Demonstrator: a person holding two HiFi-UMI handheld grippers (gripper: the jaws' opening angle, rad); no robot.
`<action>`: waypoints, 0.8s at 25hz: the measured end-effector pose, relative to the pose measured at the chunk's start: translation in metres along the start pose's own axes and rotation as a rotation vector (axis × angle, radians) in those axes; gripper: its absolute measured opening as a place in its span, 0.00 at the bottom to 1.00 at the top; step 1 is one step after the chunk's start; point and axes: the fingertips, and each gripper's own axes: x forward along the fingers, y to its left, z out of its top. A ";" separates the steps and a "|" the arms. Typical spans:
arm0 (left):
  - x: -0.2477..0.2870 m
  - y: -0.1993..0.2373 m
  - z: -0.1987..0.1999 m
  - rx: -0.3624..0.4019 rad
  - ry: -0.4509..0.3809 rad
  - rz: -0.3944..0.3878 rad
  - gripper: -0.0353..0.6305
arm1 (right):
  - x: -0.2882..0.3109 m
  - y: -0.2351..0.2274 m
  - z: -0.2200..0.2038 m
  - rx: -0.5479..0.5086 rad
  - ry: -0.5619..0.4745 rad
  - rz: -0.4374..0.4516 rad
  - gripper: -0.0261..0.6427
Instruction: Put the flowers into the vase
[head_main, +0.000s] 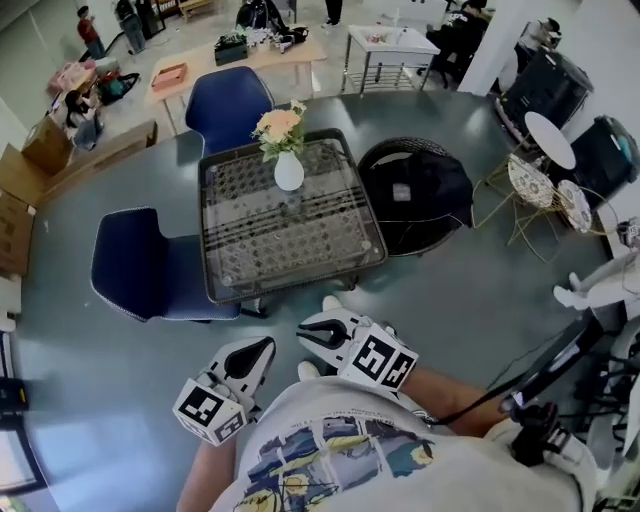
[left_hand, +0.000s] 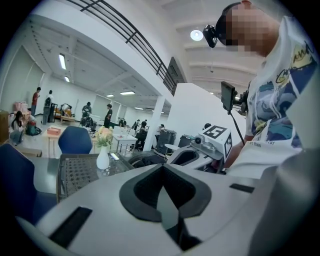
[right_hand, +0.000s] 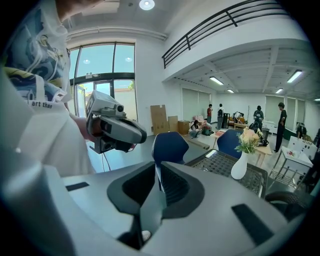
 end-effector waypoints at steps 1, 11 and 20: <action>0.000 -0.004 -0.002 0.002 0.005 -0.002 0.07 | -0.001 0.003 -0.001 -0.002 0.004 0.002 0.10; 0.012 -0.030 -0.012 0.015 0.041 -0.054 0.07 | -0.015 0.011 -0.003 -0.018 0.020 -0.018 0.09; 0.019 -0.039 -0.016 0.009 0.046 -0.065 0.07 | -0.024 0.013 -0.002 -0.033 0.022 -0.021 0.08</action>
